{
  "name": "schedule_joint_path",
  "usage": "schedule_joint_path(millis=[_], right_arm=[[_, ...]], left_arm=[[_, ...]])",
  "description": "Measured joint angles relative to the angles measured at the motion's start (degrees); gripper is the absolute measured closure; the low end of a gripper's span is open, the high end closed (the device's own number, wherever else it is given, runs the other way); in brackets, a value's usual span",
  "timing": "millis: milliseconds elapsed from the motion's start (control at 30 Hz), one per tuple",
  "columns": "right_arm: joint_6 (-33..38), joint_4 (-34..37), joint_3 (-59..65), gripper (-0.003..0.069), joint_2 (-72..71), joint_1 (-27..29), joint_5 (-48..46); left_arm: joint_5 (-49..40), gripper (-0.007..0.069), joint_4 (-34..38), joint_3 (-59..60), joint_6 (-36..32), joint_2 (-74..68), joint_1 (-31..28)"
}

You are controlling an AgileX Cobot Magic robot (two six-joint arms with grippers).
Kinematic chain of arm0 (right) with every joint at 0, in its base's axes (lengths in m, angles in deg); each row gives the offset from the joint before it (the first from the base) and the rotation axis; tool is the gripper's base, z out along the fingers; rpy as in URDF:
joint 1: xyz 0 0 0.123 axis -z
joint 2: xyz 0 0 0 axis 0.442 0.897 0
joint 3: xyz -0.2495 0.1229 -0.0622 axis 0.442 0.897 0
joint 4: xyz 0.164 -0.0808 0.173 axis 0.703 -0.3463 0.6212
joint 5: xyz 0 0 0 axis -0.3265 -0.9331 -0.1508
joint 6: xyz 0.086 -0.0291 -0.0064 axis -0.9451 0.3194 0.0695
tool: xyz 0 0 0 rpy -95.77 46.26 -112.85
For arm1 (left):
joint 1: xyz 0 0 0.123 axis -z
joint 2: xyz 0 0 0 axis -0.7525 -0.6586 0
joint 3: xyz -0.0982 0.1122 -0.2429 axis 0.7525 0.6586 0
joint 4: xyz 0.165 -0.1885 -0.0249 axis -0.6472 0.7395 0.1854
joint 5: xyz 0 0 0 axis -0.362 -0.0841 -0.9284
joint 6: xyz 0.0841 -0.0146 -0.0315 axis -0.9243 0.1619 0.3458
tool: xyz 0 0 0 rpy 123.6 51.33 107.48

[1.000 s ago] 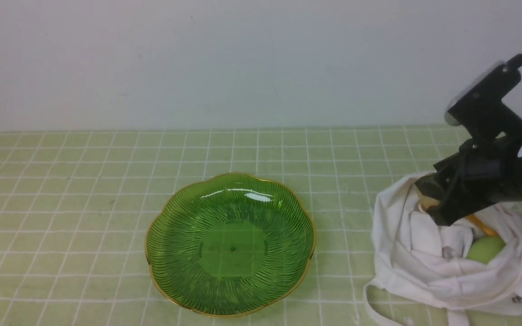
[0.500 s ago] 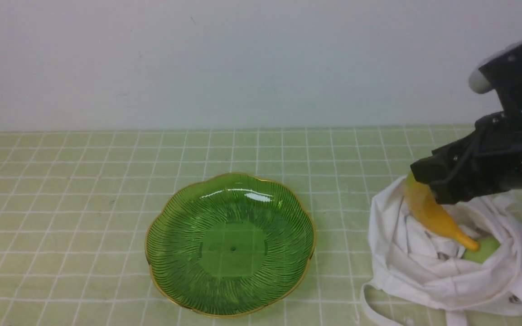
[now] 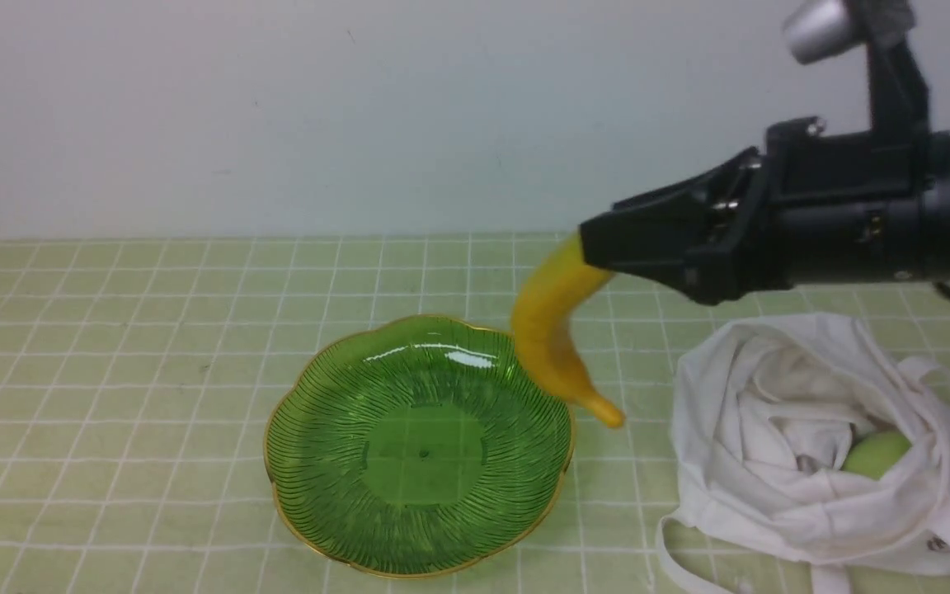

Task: Take the fruit out of the bag on the green coffee tablecloth and place them on the plate.
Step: 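Take the banana out of the bag and place it in the fruit dish with the right gripper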

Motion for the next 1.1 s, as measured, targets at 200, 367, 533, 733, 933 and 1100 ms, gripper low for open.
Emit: schedule_joint_path(millis=[200, 367, 533, 733, 933, 1100], right_arm=[[7.2, 13.2, -1.9, 0.0408, 10.3, -7.3, 9.4], [8.3, 18.2, -6.3, 0.0408, 20.9, -11.2, 11.4], [7.2, 22.5, -8.9, 0.0386, 27.9, -12.1, 9.5], [7.1, 23.0, -9.0, 0.0125, 29.6, -12.1, 12.4], [6.9, 21.6, -9.1, 0.0039, 26.9, -9.9, 14.6], [4.4, 11.0, -9.1, 0.0138, 19.0, -5.9, 14.3]], left_arm=[[0.0, 0.0632, 0.0, 0.0, 0.0, 0.0, 0.0], [0.0, 0.0632, 0.0, 0.0, 0.0, 0.0, 0.0], [0.0, 0.0632, 0.0, 0.0, 0.0, 0.0, 0.0], [0.0, 0.0632, 0.0, 0.0, 0.0, 0.0, 0.0], [0.0, 0.0632, 0.0, 0.0, 0.0, 0.0, 0.0], [0.0, 0.0632, 0.0, 0.0, 0.0, 0.0, 0.0]])
